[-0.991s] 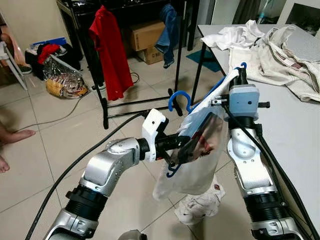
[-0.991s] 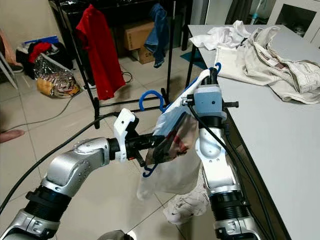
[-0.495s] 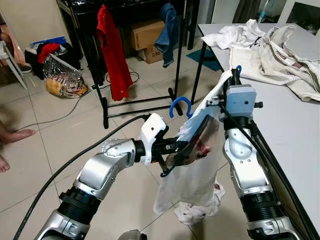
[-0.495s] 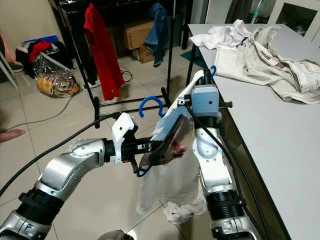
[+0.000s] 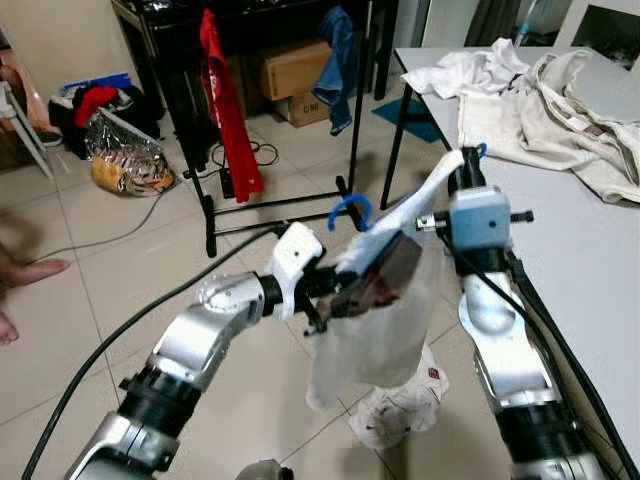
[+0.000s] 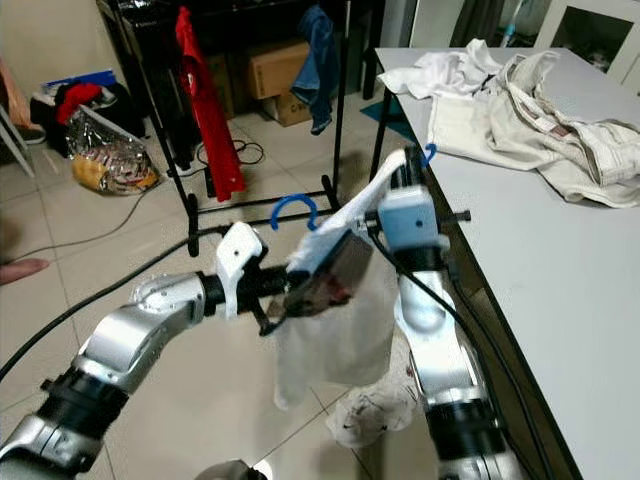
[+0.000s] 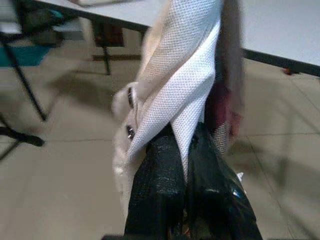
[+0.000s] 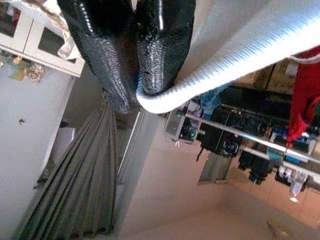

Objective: Hang hanger

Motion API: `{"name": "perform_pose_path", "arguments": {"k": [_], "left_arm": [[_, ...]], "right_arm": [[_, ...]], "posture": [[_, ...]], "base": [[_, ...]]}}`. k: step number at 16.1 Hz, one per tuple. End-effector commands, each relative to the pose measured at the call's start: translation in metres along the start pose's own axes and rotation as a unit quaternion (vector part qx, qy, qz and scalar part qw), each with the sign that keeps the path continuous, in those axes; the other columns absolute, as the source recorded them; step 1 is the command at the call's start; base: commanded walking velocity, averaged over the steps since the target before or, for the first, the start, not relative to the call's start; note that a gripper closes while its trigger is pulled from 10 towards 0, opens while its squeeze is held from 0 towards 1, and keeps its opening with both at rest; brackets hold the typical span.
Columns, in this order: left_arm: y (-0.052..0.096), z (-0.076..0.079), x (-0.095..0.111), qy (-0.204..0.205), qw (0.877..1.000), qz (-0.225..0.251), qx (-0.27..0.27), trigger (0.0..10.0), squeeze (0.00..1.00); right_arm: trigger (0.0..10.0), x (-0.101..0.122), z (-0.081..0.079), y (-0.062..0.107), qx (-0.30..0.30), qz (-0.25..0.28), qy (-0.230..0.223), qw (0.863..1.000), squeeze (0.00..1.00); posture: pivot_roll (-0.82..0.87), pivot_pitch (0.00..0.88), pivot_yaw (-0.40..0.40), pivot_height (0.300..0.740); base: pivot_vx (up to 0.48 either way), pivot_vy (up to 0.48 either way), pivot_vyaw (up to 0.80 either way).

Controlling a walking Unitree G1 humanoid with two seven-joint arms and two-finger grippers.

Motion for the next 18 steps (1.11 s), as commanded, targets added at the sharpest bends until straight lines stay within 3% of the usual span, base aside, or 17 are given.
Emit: {"name": "perform_pose_path", "arguments": {"k": [1,3,6,10,13,14,16,17,18], "left_arm": [[0.008,-0.015,-0.011,0.004,0.999,-0.022,0.043,10.0,0.0],[0.008,-0.016,-0.009,-0.008,0.999,-0.021,0.038,10.0,0.0],[0.006,-0.002,-0.024,-0.044,0.997,-0.066,-0.012,10.0,0.0],[0.013,0.007,-0.034,-0.025,0.994,-0.087,-0.053,10.0,0.0],[0.017,0.005,-0.032,-0.006,0.996,-0.077,-0.053,10.0,0.0],[0.017,0.004,-0.03,-0.003,0.996,-0.073,-0.052,10.0,0.0],[0.017,0.005,-0.023,0.023,0.997,-0.05,-0.061,10.0,0.0],[0.017,0.005,-0.023,0.026,0.997,-0.047,-0.061,10.0,0.0],[0.016,0.006,-0.021,0.02,0.997,-0.042,-0.06,10.0,0.0]], "right_arm": [[10.0,0.02,0.017,-0.007,-0.037,0.055,-0.009,0.998,0.0],[10.0,0.02,0.022,-0.008,-0.051,0.054,-0.005,0.997,0.0],[10.0,0.02,0.03,-0.016,-0.068,0.057,0.014,0.996,0.0],[10.0,0.026,0.032,-0.019,-0.038,0.091,0.067,0.993,0.0],[10.0,0.006,0.024,-0.019,-0.022,0.035,0.085,0.995,0.0],[10.0,-0.01,0.016,-0.018,0.006,-0.019,0.077,0.997,0.0],[10.0,-0.045,0.013,-0.009,0.021,-0.123,0.038,0.991,0.0],[10.0,-0.049,0.013,-0.008,0.019,-0.139,0.028,0.99,0.0],[10.0,-0.053,0.018,-0.011,0.0,-0.158,-0.028,0.987,0.0]], "posture": [[0.01,0.0,0.02,0.723],[0.0,0.0,0.026,0.723],[0.0,0.0,0.03,0.723],[0.01,0.0,0.025,0.723],[0.01,0.0,0.024,0.723],[0.01,0.0,0.024,0.723],[0.02,0.0,0.024,0.723],[0.02,0.0,0.024,0.723],[0.02,0.0,0.025,0.723]], "base": [[0.0,0.0,0.0],[0.0,0.0,0.0],[0.0,0.0,0.0],[0.0,0.0,0.0],[0.0,0.0,0.0],[0.0,0.0,0.0],[0.0,0.0,0.0],[0.0,0.0,0.0],[0.0,0.0,0.0]]}}
Point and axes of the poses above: a point about 5 cm out from each wrist's last joint towards the gripper, its own y axis pointing back from the gripper into the wrist, its own x axis along the axis of the wrist's last joint, z = x × y, the point moved 1 cm from there along -y, pointing out of the wrist towards the gripper, and after that the axes turned 8 degrees about y, right-handed, at the moved point
